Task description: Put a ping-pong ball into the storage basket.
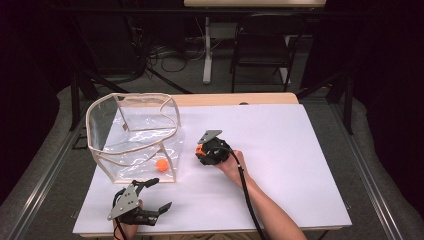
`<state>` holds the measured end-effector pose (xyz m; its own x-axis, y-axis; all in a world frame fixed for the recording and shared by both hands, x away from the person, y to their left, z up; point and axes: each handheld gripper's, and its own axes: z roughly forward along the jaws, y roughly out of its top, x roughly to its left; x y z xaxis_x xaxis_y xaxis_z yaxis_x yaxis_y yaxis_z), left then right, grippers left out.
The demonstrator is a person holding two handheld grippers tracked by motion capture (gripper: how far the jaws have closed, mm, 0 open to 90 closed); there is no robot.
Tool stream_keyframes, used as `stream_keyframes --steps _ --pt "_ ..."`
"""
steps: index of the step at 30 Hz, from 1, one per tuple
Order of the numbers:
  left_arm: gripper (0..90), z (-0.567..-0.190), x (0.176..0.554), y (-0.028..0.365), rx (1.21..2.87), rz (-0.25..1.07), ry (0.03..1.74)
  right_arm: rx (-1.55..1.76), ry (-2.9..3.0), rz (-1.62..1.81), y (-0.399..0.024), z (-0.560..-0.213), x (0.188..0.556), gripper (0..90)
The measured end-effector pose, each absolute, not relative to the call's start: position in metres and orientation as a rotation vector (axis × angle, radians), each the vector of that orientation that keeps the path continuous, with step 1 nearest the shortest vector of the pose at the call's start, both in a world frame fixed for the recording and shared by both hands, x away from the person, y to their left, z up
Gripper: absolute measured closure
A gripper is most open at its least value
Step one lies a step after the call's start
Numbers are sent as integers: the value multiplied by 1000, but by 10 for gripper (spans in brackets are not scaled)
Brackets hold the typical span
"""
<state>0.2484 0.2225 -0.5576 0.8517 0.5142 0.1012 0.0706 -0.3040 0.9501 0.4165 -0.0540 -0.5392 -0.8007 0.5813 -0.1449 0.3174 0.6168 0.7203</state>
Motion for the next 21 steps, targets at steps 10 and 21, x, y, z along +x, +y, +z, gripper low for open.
stream_keyframes --steps 10,21 --pt "156 -558 248 222 1845 467 441 723 2475 1005 -56 -538 416 505" --pt "156 -558 248 222 1845 465 440 715 2474 1019 -58 -536 416 505"
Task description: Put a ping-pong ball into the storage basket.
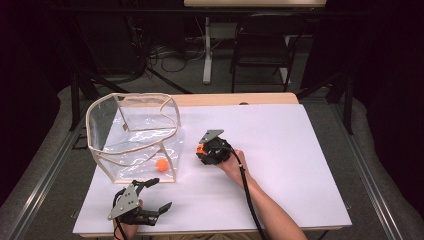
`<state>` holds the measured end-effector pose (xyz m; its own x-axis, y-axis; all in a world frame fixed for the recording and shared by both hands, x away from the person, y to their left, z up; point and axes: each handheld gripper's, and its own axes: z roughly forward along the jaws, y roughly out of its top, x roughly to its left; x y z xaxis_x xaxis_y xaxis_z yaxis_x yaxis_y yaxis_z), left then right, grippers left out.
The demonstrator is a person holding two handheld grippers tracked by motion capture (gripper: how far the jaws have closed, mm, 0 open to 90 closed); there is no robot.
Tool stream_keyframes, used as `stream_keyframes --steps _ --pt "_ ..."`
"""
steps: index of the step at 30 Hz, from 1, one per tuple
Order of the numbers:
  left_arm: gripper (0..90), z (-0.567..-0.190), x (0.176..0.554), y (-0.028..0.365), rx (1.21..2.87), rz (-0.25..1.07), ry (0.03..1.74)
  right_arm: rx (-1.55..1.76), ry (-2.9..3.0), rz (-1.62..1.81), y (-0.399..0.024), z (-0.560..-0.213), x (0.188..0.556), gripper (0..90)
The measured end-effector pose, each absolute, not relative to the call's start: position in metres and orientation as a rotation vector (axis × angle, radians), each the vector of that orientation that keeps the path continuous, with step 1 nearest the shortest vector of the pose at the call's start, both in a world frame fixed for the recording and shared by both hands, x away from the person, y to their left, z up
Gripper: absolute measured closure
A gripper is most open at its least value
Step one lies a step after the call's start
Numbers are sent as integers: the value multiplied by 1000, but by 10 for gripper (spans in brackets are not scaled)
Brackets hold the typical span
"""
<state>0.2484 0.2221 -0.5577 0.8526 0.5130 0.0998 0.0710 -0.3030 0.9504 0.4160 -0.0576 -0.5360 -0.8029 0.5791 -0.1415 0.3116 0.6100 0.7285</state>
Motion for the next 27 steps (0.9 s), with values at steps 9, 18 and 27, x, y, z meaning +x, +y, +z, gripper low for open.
stream_keyframes --steps 9,18,27 --pt "156 -558 249 222 1843 471 443 714 2473 1020 -58 -535 415 505" --pt "156 -558 249 222 1843 471 444 706 2465 1025 -59 -532 414 506" --pt "156 -558 249 222 1843 471 442 700 2461 1030 -59 -530 413 506"
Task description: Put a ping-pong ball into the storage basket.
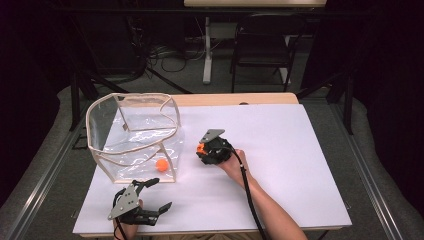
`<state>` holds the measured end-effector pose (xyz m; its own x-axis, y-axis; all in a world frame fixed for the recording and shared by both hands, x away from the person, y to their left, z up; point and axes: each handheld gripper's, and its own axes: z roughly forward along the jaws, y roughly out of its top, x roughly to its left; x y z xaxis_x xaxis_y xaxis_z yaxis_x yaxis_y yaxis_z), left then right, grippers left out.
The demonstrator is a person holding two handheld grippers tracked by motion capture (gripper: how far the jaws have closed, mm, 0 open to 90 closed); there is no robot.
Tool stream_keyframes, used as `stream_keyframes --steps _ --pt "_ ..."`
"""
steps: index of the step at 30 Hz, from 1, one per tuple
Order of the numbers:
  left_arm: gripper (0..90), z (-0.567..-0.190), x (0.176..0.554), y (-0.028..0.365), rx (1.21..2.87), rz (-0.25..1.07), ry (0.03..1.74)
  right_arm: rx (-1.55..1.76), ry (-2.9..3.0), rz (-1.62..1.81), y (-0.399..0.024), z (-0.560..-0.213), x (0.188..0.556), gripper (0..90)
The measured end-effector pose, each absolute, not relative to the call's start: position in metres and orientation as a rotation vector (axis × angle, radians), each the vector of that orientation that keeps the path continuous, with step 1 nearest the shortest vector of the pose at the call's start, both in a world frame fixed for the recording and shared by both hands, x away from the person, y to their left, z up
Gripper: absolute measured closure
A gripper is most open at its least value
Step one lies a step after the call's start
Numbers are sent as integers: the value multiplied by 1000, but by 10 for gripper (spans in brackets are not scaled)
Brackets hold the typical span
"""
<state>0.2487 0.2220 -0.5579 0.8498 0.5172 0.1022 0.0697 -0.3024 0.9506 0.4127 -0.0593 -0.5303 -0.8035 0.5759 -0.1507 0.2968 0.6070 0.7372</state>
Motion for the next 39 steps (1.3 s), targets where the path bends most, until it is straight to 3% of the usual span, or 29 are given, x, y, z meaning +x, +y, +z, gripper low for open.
stream_keyframes --steps 39 --pt "156 -558 249 222 1843 475 443 662 2438 1044 -60 -519 407 506"
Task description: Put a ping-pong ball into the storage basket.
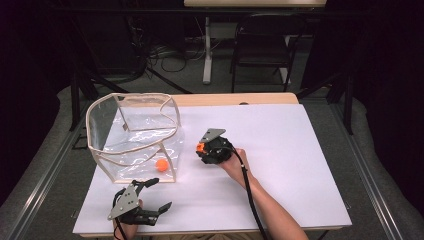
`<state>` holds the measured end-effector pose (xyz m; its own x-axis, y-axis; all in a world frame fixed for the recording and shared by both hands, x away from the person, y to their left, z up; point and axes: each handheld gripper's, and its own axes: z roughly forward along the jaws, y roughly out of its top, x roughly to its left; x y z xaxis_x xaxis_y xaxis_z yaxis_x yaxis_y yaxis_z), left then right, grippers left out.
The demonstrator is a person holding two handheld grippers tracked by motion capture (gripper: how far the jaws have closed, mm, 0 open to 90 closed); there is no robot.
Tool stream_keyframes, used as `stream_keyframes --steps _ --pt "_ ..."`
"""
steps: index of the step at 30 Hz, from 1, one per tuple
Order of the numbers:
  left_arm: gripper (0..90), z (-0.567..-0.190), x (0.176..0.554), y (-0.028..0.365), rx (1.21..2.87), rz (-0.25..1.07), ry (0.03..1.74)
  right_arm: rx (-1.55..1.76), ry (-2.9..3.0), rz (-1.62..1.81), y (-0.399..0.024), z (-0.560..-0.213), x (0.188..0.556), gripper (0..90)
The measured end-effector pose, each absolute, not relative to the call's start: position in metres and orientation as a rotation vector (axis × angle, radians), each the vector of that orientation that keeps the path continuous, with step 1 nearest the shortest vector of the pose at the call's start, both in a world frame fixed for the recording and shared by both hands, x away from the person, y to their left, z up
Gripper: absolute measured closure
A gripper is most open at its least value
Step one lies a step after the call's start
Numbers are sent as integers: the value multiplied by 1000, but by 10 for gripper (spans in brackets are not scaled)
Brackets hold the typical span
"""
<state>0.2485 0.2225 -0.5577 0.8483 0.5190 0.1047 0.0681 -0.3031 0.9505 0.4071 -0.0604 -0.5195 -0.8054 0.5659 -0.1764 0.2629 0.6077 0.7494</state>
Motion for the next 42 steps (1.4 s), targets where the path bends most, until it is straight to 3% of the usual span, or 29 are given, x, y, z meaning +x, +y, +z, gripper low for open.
stream_keyframes --steps 42 --pt "156 -558 249 222 1842 473 446 640 2416 1105 -63 -503 401 506"
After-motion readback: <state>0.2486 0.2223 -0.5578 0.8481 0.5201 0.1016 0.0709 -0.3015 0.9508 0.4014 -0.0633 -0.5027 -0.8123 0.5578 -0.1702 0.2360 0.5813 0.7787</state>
